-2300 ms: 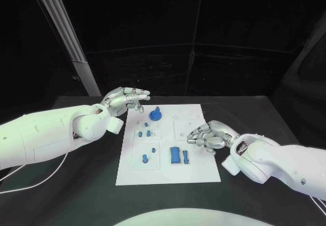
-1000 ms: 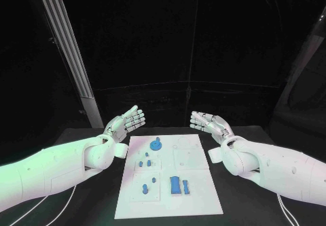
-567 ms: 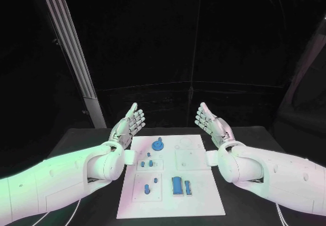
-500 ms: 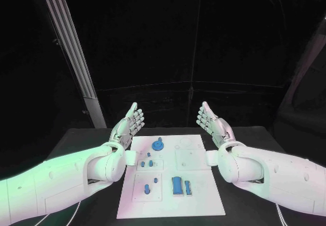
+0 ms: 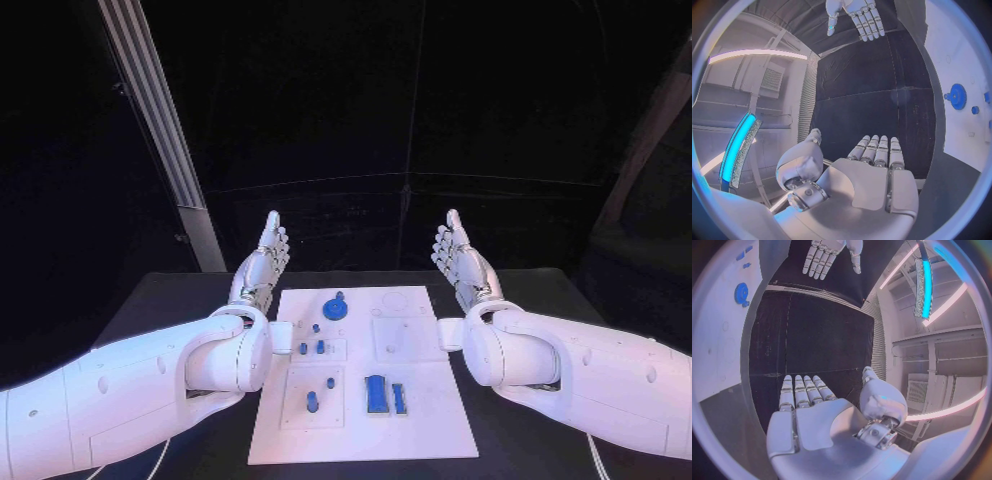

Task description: Assemble the parts on the task board

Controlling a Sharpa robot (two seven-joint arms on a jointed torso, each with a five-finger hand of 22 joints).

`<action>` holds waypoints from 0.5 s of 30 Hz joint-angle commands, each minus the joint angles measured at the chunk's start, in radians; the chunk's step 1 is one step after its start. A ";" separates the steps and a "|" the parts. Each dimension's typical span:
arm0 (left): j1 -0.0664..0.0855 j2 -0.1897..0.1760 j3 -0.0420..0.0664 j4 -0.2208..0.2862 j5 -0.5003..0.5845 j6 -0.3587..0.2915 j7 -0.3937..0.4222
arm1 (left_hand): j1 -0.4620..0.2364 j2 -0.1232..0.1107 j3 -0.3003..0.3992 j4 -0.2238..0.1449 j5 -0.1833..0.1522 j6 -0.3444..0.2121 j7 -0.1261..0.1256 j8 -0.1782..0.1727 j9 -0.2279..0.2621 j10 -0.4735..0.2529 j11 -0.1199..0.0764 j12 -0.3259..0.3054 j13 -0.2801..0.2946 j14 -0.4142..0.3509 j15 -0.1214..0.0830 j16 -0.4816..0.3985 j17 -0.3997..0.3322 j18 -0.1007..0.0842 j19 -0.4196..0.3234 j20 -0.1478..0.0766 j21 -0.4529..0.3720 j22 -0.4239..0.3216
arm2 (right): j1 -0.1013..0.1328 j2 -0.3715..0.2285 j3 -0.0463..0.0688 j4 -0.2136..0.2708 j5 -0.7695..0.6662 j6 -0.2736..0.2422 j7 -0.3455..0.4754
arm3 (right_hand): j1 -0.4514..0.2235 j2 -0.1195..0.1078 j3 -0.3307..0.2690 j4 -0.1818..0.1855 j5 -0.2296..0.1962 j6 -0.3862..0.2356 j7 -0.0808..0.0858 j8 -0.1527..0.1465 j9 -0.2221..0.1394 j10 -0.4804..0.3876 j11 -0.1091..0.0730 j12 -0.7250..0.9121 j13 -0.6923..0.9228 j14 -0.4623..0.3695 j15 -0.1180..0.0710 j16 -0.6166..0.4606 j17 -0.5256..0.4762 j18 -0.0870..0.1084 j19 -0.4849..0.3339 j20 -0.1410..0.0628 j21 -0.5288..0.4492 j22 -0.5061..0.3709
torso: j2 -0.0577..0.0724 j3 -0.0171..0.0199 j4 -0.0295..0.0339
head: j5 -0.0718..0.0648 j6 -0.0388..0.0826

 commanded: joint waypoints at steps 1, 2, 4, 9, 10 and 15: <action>0.001 0.000 0.002 0.002 -0.027 -0.036 0.006 | -0.067 0.000 -0.014 -0.002 -0.004 -0.048 -0.002 -0.004 -0.001 -0.050 -0.001 -0.006 -0.001 -0.045 0.000 -0.007 -0.002 -0.021 -0.037 -0.004 -0.005 -0.005 | 0.002 0.000 0.001 0.002 0.004 -0.014 0.016 | -0.078 0.000 0.006 0.000 -0.006 -0.048 -0.002 -0.004 -0.001 -0.054 -0.001 -0.004 -0.001 -0.060 0.000 -0.005 -0.002 -0.022 -0.059 -0.002 -0.007 -0.010 | 0.000 0.0000 0.0000 | 0.000 0.000; 0.001 0.000 0.002 0.002 -0.027 -0.036 0.006 | -0.073 0.000 -0.014 -0.002 -0.004 -0.053 -0.002 -0.004 -0.001 -0.055 -0.001 -0.006 -0.001 -0.049 0.000 -0.007 -0.002 -0.021 -0.039 -0.004 -0.005 -0.005 | 0.002 0.000 0.001 0.002 0.004 -0.014 0.016 | -0.086 0.000 0.006 0.000 -0.006 -0.052 -0.002 -0.004 -0.001 -0.059 -0.001 -0.004 -0.001 -0.065 0.000 -0.005 -0.002 -0.022 -0.064 -0.002 -0.007 -0.010 | 0.000 0.0000 0.0000 | 0.000 0.000; 0.001 0.000 0.002 0.002 -0.027 -0.036 0.006 | -0.088 0.000 -0.014 -0.002 -0.004 -0.061 -0.002 -0.004 -0.001 -0.065 -0.001 -0.006 -0.001 -0.057 0.000 -0.007 -0.002 -0.021 -0.047 -0.004 -0.005 -0.005 | 0.002 0.000 0.001 0.002 0.004 -0.014 0.016 | -0.102 0.000 0.006 0.000 -0.006 -0.063 -0.002 -0.004 -0.001 -0.070 -0.001 -0.004 -0.001 -0.078 0.000 -0.005 -0.002 -0.022 -0.077 -0.002 -0.007 -0.010 | 0.000 0.0000 0.0000 | 0.000 0.000; 0.001 0.000 0.002 0.002 -0.027 -0.036 0.006 | -0.108 0.000 -0.014 -0.002 -0.004 -0.076 -0.002 -0.004 -0.001 -0.079 -0.001 -0.006 -0.001 -0.071 0.000 -0.007 -0.002 -0.021 -0.121 -0.004 -0.005 -0.005 | 0.002 0.000 0.001 0.002 0.004 -0.014 0.016 | -0.128 0.000 0.006 0.000 -0.006 -0.075 -0.002 -0.004 -0.001 -0.086 -0.001 -0.004 -0.001 -0.098 0.000 -0.005 -0.002 -0.022 -0.097 -0.002 -0.007 -0.010 | 0.000 0.0000 0.0000 | 0.000 0.000; 0.001 0.000 0.002 0.002 -0.027 -0.036 0.006 | -0.111 0.000 -0.014 -0.002 -0.004 -0.077 -0.002 -0.004 -0.001 -0.080 -0.001 -0.006 -0.001 -0.072 0.000 -0.007 -0.002 -0.021 -0.121 -0.004 -0.005 -0.005 | 0.002 0.000 0.001 0.002 0.004 -0.014 0.016 | -0.133 0.000 0.006 0.000 -0.006 -0.080 -0.002 -0.004 -0.001 -0.091 -0.001 -0.004 -0.001 -0.101 0.000 -0.005 -0.002 -0.022 -0.099 -0.002 -0.007 -0.010 | 0.000 0.0000 0.0000 | 0.000 0.000; 0.001 0.000 0.002 0.002 -0.027 -0.036 0.006 | -0.129 0.000 -0.014 -0.002 -0.004 -0.155 -0.002 -0.004 -0.001 -0.161 -0.001 -0.006 -0.001 -0.146 0.000 -0.007 -0.002 -0.021 -0.121 -0.004 -0.005 -0.005 | 0.002 0.000 0.001 0.002 0.004 -0.014 0.016 | -0.254 0.000 0.006 0.000 -0.006 -0.157 -0.002 -0.004 -0.001 -0.177 -0.001 -0.004 -0.001 -0.195 0.000 -0.005 -0.002 -0.022 -0.193 -0.002 -0.007 -0.010 | 0.000 0.0000 0.0000 | 0.000 0.000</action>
